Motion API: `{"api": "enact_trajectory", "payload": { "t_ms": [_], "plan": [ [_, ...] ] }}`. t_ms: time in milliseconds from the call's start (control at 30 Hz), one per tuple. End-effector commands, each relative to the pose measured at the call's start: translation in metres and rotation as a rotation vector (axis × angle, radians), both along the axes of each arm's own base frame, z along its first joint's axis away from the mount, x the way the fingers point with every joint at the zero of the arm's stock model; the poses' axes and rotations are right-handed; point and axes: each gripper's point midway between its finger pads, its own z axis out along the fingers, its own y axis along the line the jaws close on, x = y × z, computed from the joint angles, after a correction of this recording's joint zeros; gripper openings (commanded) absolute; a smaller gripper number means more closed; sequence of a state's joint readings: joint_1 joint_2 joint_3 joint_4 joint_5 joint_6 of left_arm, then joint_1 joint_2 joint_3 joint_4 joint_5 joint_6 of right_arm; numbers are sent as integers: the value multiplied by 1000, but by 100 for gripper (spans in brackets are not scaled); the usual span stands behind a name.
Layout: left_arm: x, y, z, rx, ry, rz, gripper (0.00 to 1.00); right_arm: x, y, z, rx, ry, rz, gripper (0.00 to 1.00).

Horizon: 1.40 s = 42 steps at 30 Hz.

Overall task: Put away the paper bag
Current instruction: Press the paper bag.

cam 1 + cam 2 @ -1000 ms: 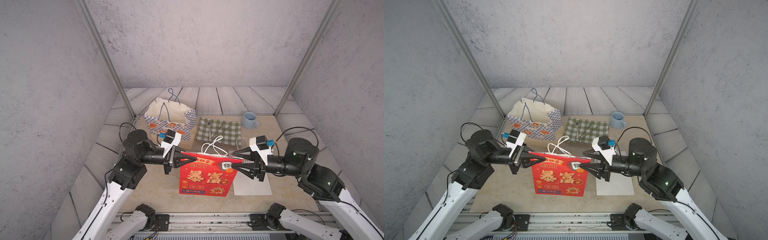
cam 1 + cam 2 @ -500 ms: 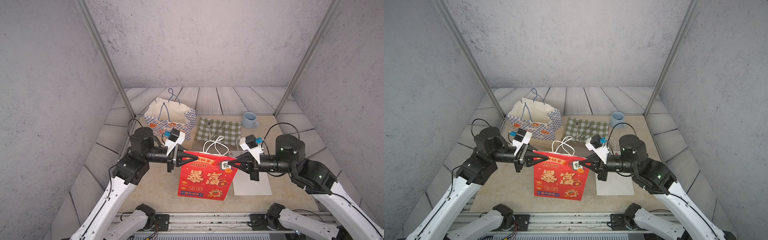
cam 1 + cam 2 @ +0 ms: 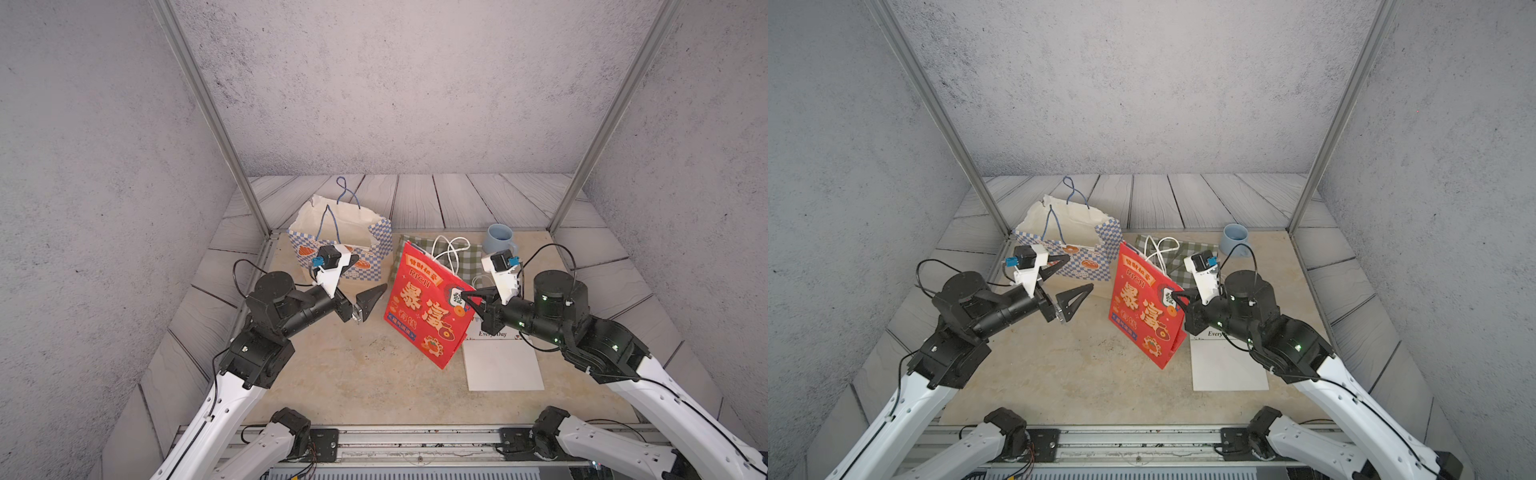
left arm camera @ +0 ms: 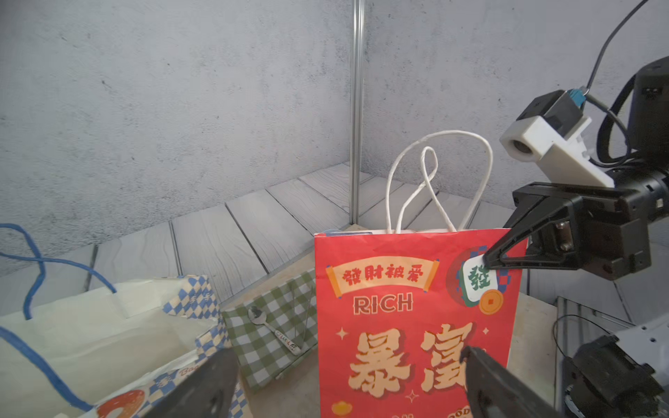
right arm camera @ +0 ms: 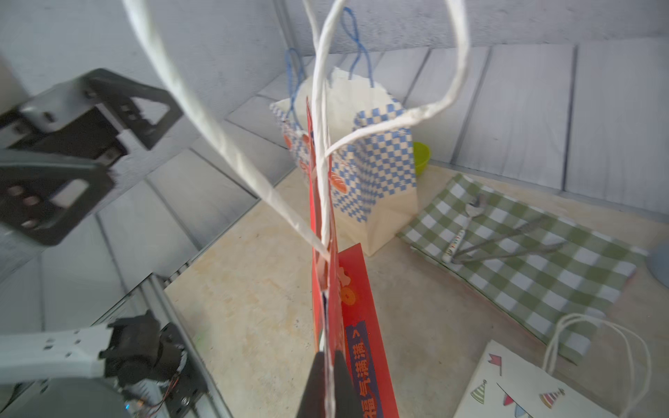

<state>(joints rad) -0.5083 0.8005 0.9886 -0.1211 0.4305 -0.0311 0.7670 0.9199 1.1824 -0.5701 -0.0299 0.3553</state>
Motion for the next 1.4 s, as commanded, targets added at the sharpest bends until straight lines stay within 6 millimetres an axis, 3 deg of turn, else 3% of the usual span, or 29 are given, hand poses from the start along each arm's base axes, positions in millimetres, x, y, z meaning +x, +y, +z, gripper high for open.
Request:
{"api": "enact_trajectory", "payload": {
  "t_ms": [0,233,367,600,967,1100,1367],
  "plan": [
    [9,1,-7,-16,-17,123,99,36,-16,13,68,0,-284,0],
    [-6,-49,-37,46,-37,157,99,57,1,27,121,66,-467,0],
    [-9,-79,-39,118,-98,203,98,64,9,27,164,161,-553,0],
    [0,-89,-28,142,-175,359,99,68,18,31,258,234,-622,0],
    [10,-120,-42,282,-275,447,100,73,34,36,328,314,-636,0],
    [28,-116,-47,335,-288,565,86,71,36,35,362,347,-640,0],
    [49,-110,-59,423,-314,670,72,68,31,37,417,366,-655,0]
  ]
}}
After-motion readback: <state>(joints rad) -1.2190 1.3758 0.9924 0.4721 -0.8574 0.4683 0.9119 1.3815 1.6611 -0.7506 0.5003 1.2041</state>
